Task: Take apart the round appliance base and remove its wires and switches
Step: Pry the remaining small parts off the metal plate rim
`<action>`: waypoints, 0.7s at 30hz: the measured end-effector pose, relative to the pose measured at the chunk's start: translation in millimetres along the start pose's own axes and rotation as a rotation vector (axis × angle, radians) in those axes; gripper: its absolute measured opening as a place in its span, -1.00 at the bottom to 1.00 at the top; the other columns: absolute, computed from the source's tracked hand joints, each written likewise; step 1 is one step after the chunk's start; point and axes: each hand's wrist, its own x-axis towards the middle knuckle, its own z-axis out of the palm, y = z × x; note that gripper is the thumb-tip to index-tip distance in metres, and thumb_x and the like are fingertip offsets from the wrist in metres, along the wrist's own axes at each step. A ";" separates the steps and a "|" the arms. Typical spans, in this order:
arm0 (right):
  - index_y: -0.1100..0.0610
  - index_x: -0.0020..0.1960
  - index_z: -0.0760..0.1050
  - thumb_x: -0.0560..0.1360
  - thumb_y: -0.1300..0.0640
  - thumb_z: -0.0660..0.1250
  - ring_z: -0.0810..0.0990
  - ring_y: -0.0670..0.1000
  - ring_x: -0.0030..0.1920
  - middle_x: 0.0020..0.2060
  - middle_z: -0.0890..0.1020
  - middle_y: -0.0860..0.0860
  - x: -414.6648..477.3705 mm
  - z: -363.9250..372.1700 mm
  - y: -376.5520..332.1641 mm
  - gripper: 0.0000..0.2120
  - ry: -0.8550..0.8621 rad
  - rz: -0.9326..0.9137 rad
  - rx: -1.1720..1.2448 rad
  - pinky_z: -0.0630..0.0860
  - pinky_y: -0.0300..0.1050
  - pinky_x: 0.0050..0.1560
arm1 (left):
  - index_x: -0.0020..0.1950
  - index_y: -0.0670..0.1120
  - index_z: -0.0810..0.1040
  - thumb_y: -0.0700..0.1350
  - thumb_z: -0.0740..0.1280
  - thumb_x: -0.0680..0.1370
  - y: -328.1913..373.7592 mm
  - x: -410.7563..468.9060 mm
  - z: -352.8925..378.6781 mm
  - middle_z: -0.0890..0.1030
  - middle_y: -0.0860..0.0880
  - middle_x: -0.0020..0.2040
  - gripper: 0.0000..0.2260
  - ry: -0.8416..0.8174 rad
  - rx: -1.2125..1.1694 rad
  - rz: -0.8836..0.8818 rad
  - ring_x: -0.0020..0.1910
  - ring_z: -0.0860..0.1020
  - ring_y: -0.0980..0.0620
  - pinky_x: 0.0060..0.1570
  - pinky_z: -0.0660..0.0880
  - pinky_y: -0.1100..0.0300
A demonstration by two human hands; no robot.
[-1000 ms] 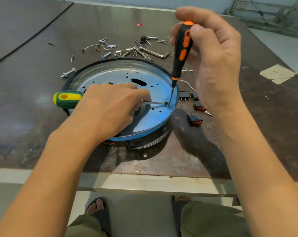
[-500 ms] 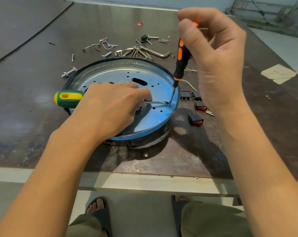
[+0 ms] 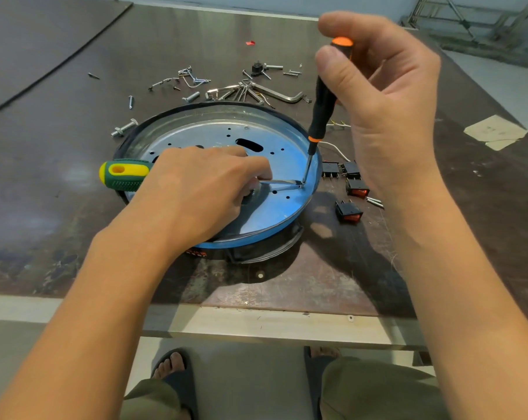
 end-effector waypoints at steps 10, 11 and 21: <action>0.29 0.21 0.54 0.57 0.33 0.38 0.52 -0.08 -0.09 -0.12 0.57 -0.01 0.2 -0.2 1.0 -0.78 -0.003 -0.015 -0.019 0.56 0.06 0.06 | 0.25 0.27 0.42 -0.01 0.17 0.65 0.3 0.5 0.8 0.57 0.14 0.12 -0.77 -0.006 -0.001 0.003 -0.10 0.59 -0.09 -0.34 0.46 0.12; 0.30 0.22 0.54 0.57 0.34 0.37 0.53 -0.03 -0.07 -0.11 0.57 0.01 0.0 -0.7 1.8 -0.77 0.001 -0.012 -0.008 0.58 0.13 0.09 | 0.25 0.27 0.42 -0.01 0.17 0.65 0.1 0.5 0.8 0.57 0.14 0.12 -0.77 -0.003 0.000 0.002 -0.10 0.59 -0.09 -0.35 0.46 0.12; 0.27 0.19 0.57 0.52 0.28 0.47 0.54 -0.05 -0.10 -0.11 0.60 0.01 0.4 0.7 -0.5 -0.74 0.010 0.005 0.001 0.55 0.00 0.08 | 0.24 0.27 0.42 -0.01 0.19 0.64 -0.7 0.8 1.7 0.57 0.14 0.11 -0.77 0.008 0.000 0.010 -0.10 0.59 -0.08 -0.37 0.43 0.14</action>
